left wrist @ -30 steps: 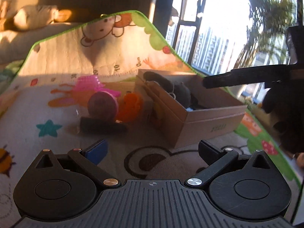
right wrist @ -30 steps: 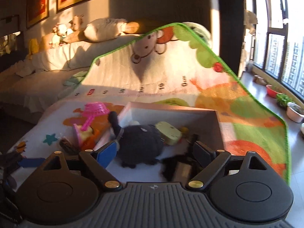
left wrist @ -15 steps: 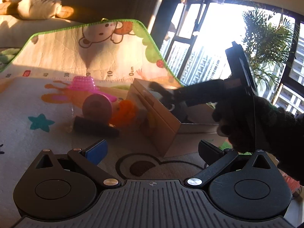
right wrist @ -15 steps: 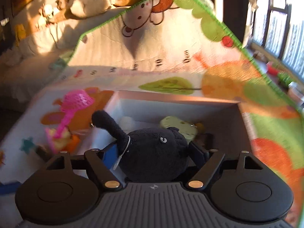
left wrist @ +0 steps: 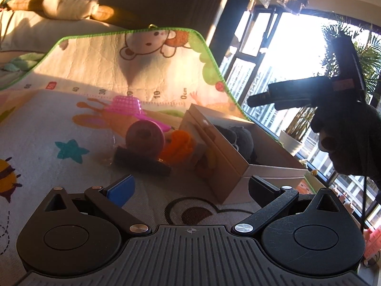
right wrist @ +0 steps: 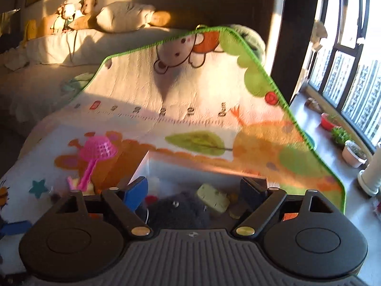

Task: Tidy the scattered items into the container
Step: 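Move the right tool to the pink basket on the mat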

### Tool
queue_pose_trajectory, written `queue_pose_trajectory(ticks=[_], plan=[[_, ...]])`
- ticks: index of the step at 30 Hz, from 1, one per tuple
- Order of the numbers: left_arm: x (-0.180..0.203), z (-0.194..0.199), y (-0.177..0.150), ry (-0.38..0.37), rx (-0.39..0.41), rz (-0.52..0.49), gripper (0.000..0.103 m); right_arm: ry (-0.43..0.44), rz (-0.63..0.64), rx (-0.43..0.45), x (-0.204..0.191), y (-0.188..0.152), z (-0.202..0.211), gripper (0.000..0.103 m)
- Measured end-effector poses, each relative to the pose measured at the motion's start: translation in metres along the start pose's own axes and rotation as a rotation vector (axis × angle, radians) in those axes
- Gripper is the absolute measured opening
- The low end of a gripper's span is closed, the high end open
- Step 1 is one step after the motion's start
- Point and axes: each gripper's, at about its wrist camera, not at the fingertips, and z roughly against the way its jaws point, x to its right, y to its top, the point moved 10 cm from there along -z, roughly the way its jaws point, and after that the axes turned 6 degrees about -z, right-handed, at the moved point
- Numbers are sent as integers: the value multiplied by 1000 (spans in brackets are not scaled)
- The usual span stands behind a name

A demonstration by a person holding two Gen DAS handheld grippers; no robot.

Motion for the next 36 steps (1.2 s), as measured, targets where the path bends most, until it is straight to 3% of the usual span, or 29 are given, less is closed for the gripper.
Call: queue_pose_trajectory(ticks=[3,6,8,12,15,17,19,23,24,26,27,31,36], plan=[[1,-1,0,1,-4,-4,103,-4,18,-64,-7,-17,-24,85],[1,-1,0,5,-1,-4,103,-62,57,-119,-9,-35,-47,85],[0,0,1,10,3,-2,103,-66,57,-110,-12,-29,-45,82],[-1,-3,-2,28,-13,-3,103,80,55,-18,-52,18,-22,80],[-2,-6,-5,37,-29,-9,103,239,41,-98,-108,31,-37,76],[-3,-7,-6,38,-35,-6,103,282,56,-163,-144,29,-61,81],[-5,-8,-8,40,-45,5,103,267,74,-196,-169,27,-90,94],[-14,-9,-9,30,-58,54,103,219,73,-281,-192,20,-143,94],[-16,-9,-10,25,-62,70,103,198,67,-287,-193,20,-151,92],[-20,-9,-10,17,-64,98,103,185,70,-277,-194,20,-157,78],[-21,-8,-9,12,-63,104,103,204,80,-286,-195,19,-156,55],[-17,-6,-7,-2,-47,89,103,242,81,-252,-188,20,-130,56],[-18,-6,-6,-4,-37,101,103,342,19,-87,-153,37,-33,56]])
